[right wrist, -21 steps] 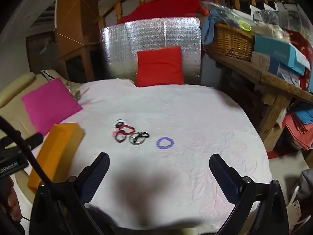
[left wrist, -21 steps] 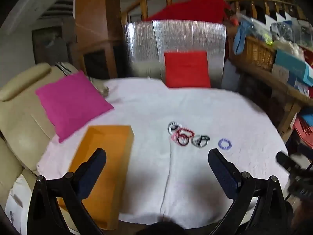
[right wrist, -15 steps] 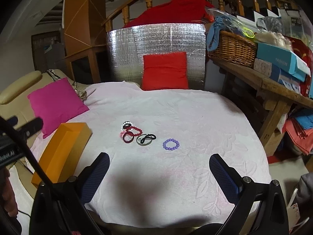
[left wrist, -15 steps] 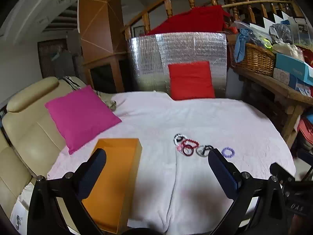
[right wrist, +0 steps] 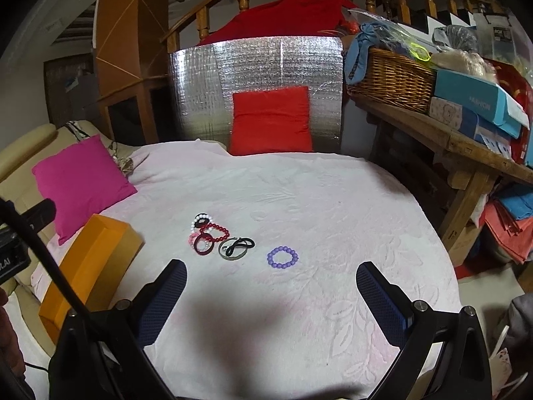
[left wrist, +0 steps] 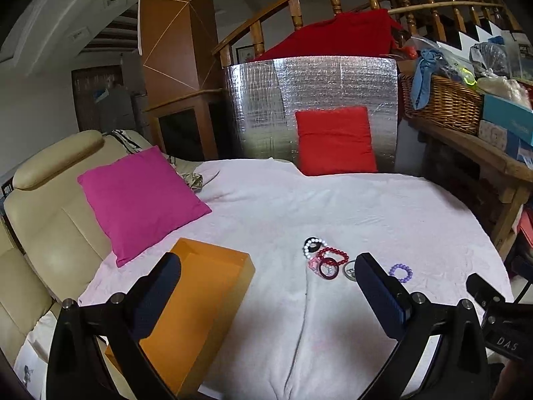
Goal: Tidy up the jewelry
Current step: 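Move both tools toward the cluster of bracelets on the table, then grasp the dark maroon ring with the left tool while the right tool grasps the black cord bracelet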
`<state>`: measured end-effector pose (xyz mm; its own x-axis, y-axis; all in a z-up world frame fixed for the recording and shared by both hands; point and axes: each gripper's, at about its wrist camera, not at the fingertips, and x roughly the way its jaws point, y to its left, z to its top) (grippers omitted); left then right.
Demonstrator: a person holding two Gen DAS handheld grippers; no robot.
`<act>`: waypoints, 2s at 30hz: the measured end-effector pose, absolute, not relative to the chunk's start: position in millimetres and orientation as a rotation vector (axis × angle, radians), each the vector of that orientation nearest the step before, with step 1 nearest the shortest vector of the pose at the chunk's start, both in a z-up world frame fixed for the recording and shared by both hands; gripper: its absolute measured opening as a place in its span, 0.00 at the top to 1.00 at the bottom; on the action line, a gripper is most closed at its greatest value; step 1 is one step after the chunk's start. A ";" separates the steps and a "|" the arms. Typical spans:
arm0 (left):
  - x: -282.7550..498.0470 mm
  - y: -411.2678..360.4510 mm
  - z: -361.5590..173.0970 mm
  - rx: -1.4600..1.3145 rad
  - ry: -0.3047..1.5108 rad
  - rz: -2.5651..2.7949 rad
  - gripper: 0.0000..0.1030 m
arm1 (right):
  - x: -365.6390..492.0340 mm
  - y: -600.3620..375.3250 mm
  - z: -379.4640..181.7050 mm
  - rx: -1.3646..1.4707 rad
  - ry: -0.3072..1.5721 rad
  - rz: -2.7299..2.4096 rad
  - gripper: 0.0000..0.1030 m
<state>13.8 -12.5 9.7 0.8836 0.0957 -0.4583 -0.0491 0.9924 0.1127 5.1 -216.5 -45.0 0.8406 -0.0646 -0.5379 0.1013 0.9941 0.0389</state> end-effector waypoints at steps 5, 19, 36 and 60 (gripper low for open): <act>22.4 -8.9 8.1 0.084 0.448 0.095 0.00 | 16.3 -218.1 -48.1 0.061 0.576 -0.100 0.00; 57.1 -9.5 -3.4 0.091 0.464 0.136 0.00 | 47.7 -214.7 -62.9 0.054 0.612 -0.099 0.00; 116.6 -15.8 -40.0 0.101 0.529 0.177 0.00 | 105.8 -227.3 -94.1 0.089 0.659 -0.101 0.00; 227.6 -14.5 -150.0 0.094 0.762 -0.020 0.00 | 242.4 -273.4 -205.3 0.628 0.927 0.299 0.42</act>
<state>227.6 -14.5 -150.0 0.7232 0.0161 -0.6905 0.0523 0.9956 0.0780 242.4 -273.4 -205.3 0.5763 0.4962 -0.6494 0.0235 0.7842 0.6200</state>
